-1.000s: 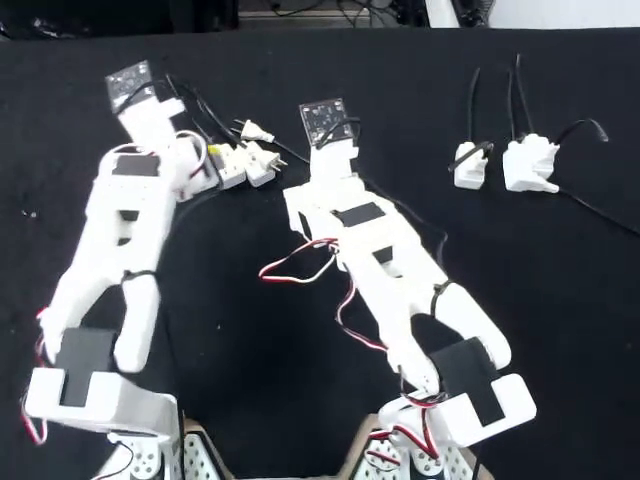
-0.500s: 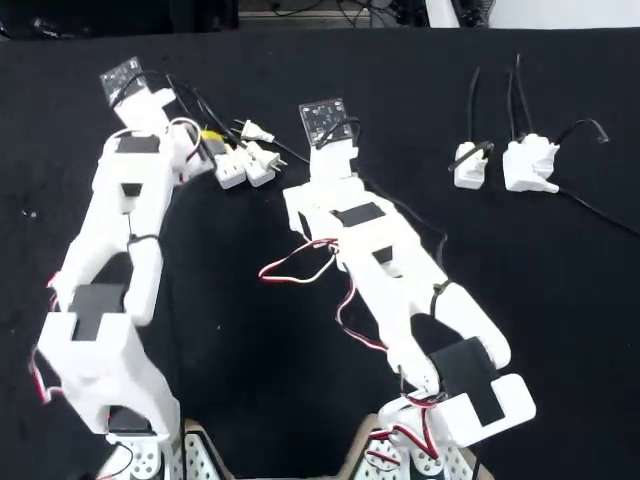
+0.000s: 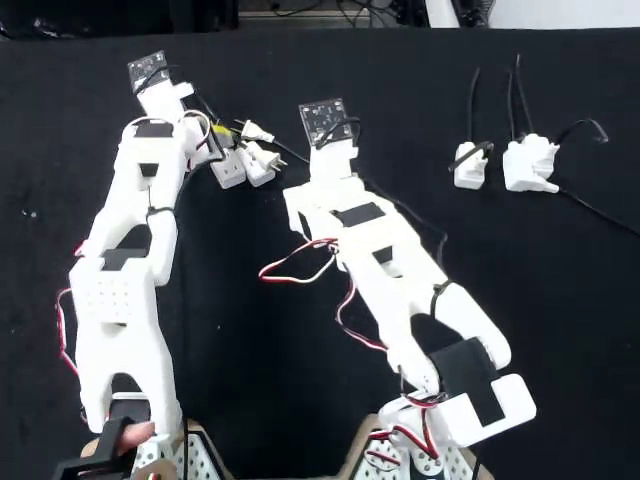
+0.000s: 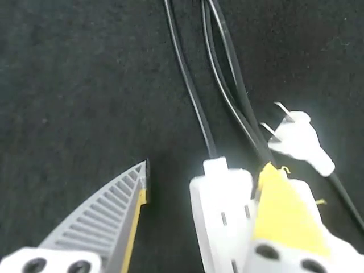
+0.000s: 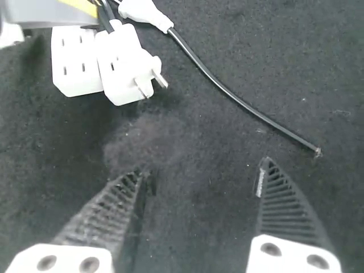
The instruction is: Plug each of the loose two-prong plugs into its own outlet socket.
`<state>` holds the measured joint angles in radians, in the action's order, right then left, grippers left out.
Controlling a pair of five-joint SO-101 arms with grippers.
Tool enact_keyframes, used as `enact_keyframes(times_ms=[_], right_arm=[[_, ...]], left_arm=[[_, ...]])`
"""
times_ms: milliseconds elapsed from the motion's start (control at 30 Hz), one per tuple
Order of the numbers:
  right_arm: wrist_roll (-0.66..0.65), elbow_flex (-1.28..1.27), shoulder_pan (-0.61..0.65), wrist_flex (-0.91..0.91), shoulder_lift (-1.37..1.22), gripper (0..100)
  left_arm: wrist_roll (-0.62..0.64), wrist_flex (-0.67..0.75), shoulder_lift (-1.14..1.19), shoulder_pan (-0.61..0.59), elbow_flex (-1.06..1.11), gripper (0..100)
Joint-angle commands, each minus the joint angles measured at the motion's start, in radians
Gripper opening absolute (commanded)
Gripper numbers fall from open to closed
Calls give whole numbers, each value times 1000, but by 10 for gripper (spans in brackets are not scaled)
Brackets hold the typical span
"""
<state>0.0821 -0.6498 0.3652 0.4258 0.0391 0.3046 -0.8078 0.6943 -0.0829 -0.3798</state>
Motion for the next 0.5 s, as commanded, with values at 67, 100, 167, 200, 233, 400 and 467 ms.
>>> enact_keyframes(times_ms=[67,100,167,200,233,400,467], right_arm=[[5,7,-17,-20,50,266],[5,8,-17,-20,50,266],[5,8,-17,-20,50,266],[5,8,-17,-20,50,266],[5,8,-17,-20,50,266],[5,8,-17,-20,50,266],[5,8,-17,-20,50,266]], left_arm=[[-20,-52,60,-15,-120,306],[-20,-78,58,-15,-128,306],[-20,-141,58,-12,-145,306],[-20,-176,57,-10,-156,306],[-21,-213,54,-7,-171,305],[-21,-377,48,-8,-254,207],[-23,-446,48,-13,-298,142]])
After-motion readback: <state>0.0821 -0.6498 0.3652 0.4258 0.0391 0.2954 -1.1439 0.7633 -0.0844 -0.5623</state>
